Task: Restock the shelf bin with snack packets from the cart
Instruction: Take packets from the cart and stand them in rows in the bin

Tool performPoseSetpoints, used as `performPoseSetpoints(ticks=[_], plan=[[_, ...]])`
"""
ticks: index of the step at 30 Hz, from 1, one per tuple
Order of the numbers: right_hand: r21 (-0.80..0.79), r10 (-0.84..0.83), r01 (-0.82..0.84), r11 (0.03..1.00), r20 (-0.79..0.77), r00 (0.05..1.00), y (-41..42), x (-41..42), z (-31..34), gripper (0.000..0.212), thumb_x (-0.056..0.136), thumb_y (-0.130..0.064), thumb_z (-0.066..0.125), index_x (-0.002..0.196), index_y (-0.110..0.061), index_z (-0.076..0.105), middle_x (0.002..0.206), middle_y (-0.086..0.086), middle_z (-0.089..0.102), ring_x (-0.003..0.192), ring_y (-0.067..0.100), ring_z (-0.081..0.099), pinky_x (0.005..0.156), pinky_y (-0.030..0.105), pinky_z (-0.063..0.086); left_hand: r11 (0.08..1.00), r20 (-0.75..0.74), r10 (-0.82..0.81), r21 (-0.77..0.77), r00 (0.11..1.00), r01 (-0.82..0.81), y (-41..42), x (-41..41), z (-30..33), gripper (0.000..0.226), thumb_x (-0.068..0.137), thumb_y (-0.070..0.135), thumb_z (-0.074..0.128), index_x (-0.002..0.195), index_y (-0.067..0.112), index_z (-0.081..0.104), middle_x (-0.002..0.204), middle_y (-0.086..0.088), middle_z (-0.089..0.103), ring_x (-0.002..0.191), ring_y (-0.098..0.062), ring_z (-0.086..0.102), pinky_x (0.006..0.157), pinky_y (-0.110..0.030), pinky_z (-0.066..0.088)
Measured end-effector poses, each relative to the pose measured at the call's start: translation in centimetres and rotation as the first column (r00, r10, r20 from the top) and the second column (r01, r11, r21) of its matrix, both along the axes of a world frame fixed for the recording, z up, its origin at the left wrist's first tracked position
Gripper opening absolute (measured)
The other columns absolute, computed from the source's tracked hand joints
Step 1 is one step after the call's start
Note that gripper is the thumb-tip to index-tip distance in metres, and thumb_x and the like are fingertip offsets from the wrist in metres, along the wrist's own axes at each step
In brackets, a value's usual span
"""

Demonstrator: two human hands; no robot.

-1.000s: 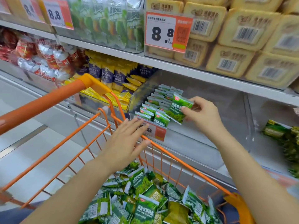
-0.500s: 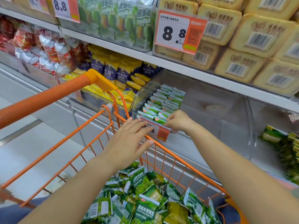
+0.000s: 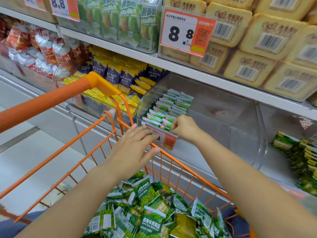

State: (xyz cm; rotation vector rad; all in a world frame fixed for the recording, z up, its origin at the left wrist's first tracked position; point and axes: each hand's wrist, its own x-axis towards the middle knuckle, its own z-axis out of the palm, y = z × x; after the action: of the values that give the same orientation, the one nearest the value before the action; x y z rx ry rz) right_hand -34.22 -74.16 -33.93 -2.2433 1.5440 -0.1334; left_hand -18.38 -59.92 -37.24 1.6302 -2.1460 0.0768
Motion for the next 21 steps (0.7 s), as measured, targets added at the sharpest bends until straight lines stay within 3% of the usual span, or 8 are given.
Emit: performPoseSetpoints(ticks=[3,5,7,10,12,16,19,21], plan=[[0.026,-0.040,0.039,0.999,0.050,0.998,0.0,-0.5,-0.3,0.035,0.084,-0.010,0.068,0.055,-0.014,0.050,0.061,0.001,0.050,0.057,0.014,0.048,0.064,0.032,0.047,1.000,0.005,-0.003,0.008,1.000,0.003,0.0,0.1,0.0,0.058,0.098,0.055,0.026,0.127,0.019,0.061,0.127,0.001,0.061,0.128,-0.019,0.047,0.116,-0.022,-0.003],[0.104,-0.072,0.057,0.993,0.143,0.987,0.2,-1.3,-0.3,0.013,0.085,-0.019,0.071,0.076,-0.013,0.065,0.079,-0.004,0.060,0.073,0.014,0.059,0.069,0.031,0.055,1.000,0.010,-0.010,0.010,1.000,0.010,0.0,0.1,0.1,0.057,0.098,0.055,0.026,0.126,0.020,0.062,0.127,0.002,0.061,0.128,-0.019,0.048,0.116,-0.022,-0.003],[0.145,-0.076,0.048,0.988,0.192,0.978,0.7,-2.3,0.1,0.020,0.085,-0.030,0.071,0.092,-0.011,0.070,0.095,-0.003,0.064,0.089,0.016,0.062,0.074,0.032,0.056,1.000,0.004,-0.015,0.014,1.000,0.015,-0.1,0.1,0.1,0.058,0.098,0.056,0.027,0.127,0.019,0.061,0.129,0.001,0.060,0.128,-0.019,0.048,0.116,-0.021,-0.003],[-0.085,-0.051,0.065,0.994,0.159,0.986,2.2,-4.1,1.3,0.018,0.088,-0.036,0.065,0.095,-0.020,0.072,0.106,-0.003,0.068,0.102,0.016,0.060,0.082,0.030,0.048,1.000,-0.028,-0.014,0.025,1.000,0.015,0.1,0.0,0.4,0.058,0.097,0.055,0.028,0.133,0.019,0.055,0.137,0.000,0.053,0.133,-0.018,0.041,0.116,-0.021,-0.002],[-0.166,-0.033,0.080,0.983,0.267,0.963,4.5,-5.2,2.2,0.014,0.090,-0.032,0.061,0.095,-0.024,0.072,0.101,-0.006,0.069,0.097,0.011,0.061,0.082,0.027,0.047,0.999,-0.074,-0.027,-0.022,0.997,0.025,0.2,-0.5,1.1,0.053,0.096,0.052,0.033,0.134,0.020,0.053,0.136,0.002,0.052,0.132,-0.014,0.038,0.115,-0.023,0.007],[-0.174,0.086,-0.025,0.984,0.353,0.932,9.9,-8.3,2.4,0.013,0.090,-0.034,0.062,0.097,-0.027,0.071,0.090,-0.016,0.066,0.087,0.002,0.060,0.077,0.021,0.048,0.975,-0.197,-0.151,-0.189,0.969,0.114,1.9,-3.3,3.3,0.028,0.090,0.038,0.048,0.091,0.018,0.067,0.085,0.008,0.063,0.087,-0.009,0.051,0.083,-0.024,0.034],[-0.050,0.146,-0.137,0.989,0.339,0.929,11.7,-10.1,0.8,0.026,0.085,-0.042,0.066,0.107,-0.030,0.067,0.100,-0.018,0.065,0.091,0.001,0.061,0.081,0.023,0.051,0.921,-0.031,-0.390,-0.036,0.920,0.389,3.4,-6.5,2.3,0.019,0.086,0.031,0.052,0.086,0.020,0.067,0.076,0.009,0.063,0.075,-0.012,0.057,0.064,-0.030,0.049],[0.023,0.163,-0.179,0.984,0.302,0.939,12.0,-10.5,-0.5,0.027,0.086,-0.045,0.064,0.109,-0.031,0.065,0.098,-0.016,0.066,0.086,0.003,0.062,0.080,0.025,0.051,0.838,0.140,-0.534,0.223,0.834,0.499,3.8,-8.6,0.4,0.029,0.087,0.026,0.053,0.115,0.020,0.062,0.103,0.002,0.065,0.096,-0.020,0.061,0.069,-0.037,0.055]])
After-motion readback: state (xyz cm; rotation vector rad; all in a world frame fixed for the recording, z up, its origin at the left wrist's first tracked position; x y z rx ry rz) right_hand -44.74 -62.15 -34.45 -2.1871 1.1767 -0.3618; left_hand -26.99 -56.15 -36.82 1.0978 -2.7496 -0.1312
